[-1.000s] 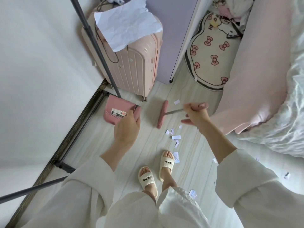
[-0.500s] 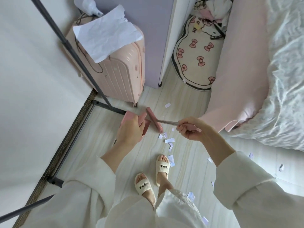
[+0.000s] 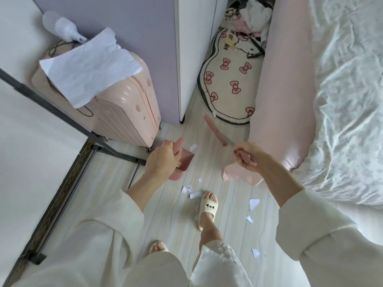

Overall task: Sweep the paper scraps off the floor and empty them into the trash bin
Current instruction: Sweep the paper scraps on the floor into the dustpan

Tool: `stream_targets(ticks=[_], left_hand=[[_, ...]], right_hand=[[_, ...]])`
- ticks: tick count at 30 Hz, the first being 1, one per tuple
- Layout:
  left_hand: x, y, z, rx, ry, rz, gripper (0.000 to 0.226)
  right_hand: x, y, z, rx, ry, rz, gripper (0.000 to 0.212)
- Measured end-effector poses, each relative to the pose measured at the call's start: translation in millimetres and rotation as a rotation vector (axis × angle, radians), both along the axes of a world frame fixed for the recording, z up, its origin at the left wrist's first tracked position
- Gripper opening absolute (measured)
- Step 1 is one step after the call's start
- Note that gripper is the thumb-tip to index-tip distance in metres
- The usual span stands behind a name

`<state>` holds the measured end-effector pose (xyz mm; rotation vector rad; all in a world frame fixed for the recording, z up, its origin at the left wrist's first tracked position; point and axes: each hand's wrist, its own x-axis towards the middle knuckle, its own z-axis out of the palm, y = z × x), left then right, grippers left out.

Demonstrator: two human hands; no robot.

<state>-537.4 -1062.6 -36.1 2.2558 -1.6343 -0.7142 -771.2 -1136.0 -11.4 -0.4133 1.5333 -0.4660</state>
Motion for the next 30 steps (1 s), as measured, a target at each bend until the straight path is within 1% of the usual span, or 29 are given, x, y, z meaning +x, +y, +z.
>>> stream_targets(ticks=[5, 10, 15, 19, 21, 24, 27, 30], left_hand=[[-32, -70, -5, 0.042, -0.043, 0.022, 0.028], [-42, -107, -12, 0.09, -0.139, -0.01, 0.032], [-52, -122, -17, 0.156, -0.064, 0.066, 0.03], [-53, -128, -18, 0.171, -0.027, 0.087, 0.03], [-51, -133, -18, 0.182, -0.031, 0.07, 0.031], [-51, -136, -19, 0.167, -0.044, 0.044, 0.032], [-52, -133, -20, 0.162, -0.064, 0.051, 0.033], [-56, -130, -23, 0.175, -0.043, 0.079, 0.031]], right_hand=[[-32, -99, -20, -0.003, 0.078, 0.022, 0.023], [-48, -157, -33, 0.031, 0.088, 0.067, 0.025], [-58, -172, -38, 0.134, 0.069, 0.169, 0.024], [-71, -183, -16, 0.164, 0.031, 0.213, 0.023], [-73, -182, -7, 0.15, 0.036, 0.209, 0.022], [-71, -178, -6, 0.119, 0.102, 0.252, 0.024], [-64, -189, -18, 0.047, 0.121, 0.233, 0.026], [-54, -204, -35, -0.009, 0.2, 0.291, 0.026]])
